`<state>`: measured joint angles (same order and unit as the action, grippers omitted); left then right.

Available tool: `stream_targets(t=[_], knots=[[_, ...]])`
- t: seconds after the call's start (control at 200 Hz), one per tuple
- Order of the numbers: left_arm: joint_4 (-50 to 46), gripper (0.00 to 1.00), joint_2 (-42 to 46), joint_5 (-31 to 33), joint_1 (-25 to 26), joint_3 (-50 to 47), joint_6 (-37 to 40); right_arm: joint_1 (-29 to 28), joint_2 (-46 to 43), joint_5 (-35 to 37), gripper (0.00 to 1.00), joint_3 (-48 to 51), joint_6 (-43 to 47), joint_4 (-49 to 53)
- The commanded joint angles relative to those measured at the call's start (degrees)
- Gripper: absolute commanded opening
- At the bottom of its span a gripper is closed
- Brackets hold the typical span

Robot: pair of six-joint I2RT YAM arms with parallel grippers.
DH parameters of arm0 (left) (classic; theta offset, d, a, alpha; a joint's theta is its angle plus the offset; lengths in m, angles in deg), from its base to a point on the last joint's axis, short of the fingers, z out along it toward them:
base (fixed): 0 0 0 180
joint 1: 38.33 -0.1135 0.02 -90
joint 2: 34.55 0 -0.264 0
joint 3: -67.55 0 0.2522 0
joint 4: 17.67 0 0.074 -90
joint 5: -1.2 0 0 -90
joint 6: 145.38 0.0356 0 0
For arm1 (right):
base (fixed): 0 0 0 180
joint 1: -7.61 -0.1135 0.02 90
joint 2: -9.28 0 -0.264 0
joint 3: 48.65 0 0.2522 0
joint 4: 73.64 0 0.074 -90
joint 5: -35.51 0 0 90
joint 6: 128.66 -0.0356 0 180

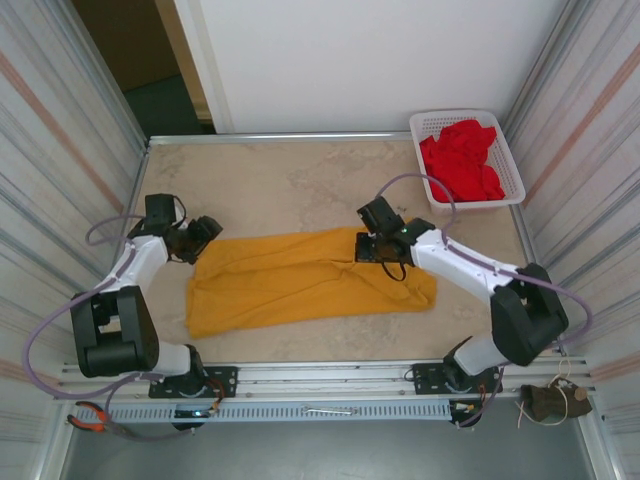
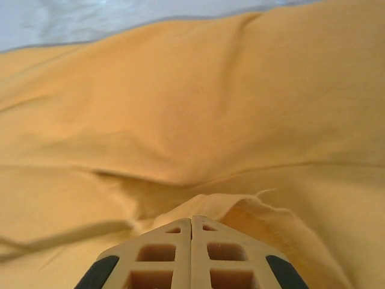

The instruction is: Fold the inside-out t-shirt

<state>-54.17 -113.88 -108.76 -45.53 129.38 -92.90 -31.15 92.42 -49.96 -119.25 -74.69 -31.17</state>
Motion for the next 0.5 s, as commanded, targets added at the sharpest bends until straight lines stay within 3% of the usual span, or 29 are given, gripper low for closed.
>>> stream_targets(t=[0.0,0.04,0.165,0.22,0.296,0.496], knots=[[0.07,0.67,1.90,-0.52,0.78,-0.55,-0.27,-6.21,-2.43,2.72,0.00,3.46,-6.95,3.05],[0.07,0.67,1.96,-0.50,0.87,-0.58,-0.20,-9.40,-3.52,3.77,0.01,4.86,-9.91,3.35],[0.07,0.67,2.34,-0.43,1.26,-0.79,-0.25,-20.09,-9.17,9.95,0.34,8.88,-18.96,6.18],[0.07,0.67,2.62,-0.42,1.31,-0.88,-0.20,-21.69,-12.49,13.59,0.42,10.26,-21.83,8.67],[0.33,0.67,3.10,-0.32,1.48,-1.21,-0.48,-19.35,-17.01,16.09,0.46,11.94,-23.03,11.03],[0.15,0.67,3.29,-0.50,1.93,-1.27,-0.56,-7.32,-20.46,13.46,0.47,14.66,-21.37,14.56]])
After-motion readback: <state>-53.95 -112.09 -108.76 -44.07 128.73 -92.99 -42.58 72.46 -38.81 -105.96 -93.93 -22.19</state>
